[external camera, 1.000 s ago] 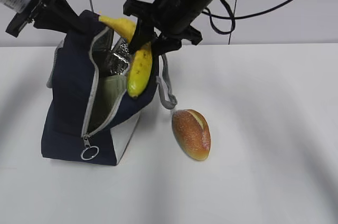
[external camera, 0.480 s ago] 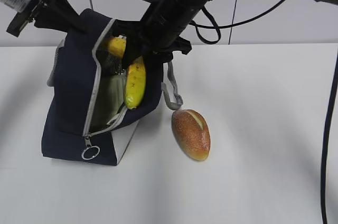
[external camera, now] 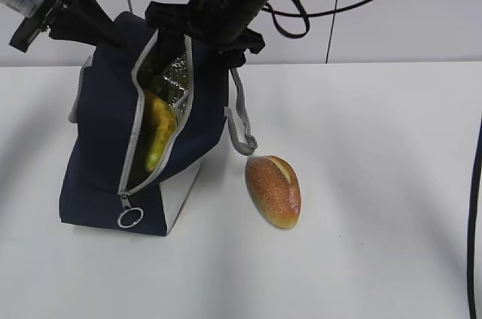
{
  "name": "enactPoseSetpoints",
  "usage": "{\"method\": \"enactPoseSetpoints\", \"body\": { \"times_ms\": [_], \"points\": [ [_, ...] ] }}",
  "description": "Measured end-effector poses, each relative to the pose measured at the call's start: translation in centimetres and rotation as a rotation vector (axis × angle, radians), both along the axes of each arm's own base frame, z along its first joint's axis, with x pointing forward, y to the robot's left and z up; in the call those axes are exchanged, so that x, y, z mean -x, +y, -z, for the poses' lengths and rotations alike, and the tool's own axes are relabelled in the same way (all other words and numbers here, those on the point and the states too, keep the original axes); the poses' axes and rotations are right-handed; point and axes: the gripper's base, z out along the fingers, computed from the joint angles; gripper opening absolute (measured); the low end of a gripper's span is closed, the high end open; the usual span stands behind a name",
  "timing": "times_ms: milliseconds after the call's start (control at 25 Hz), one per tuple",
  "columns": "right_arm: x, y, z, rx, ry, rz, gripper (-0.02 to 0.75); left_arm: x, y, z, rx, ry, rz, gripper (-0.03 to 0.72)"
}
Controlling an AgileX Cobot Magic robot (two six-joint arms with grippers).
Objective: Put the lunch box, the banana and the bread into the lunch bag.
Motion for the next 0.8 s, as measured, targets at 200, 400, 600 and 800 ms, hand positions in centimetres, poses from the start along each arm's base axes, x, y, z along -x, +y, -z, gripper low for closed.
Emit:
{"method": "enactPoseSetpoints", "body": {
  "times_ms": [200,400,600,800],
  "points": [
    [-0.1,-1.5,-3.7,0.155,-0.118,-0.026,0.543,0.0,0.0,0.0,0.0,0.0,0.0,-0.001],
    [0.0,-2.6,-5.7,0.228,-0.202,-0.005,0.543,0.0,0.0,0.0,0.0,0.001,0.001,-0.001],
    [1.5,-4.0,-6.4,0.299,-0.198,0.001,0.543,0.0,0.0,0.0,0.0,0.001,0.001,-0.001],
    [4.2,-5.8,-7.4,0.351,-0.184,-0.005,0.543,0.0,0.0,0.0,0.0,0.001,0.001,-0.001]
  ]
}}
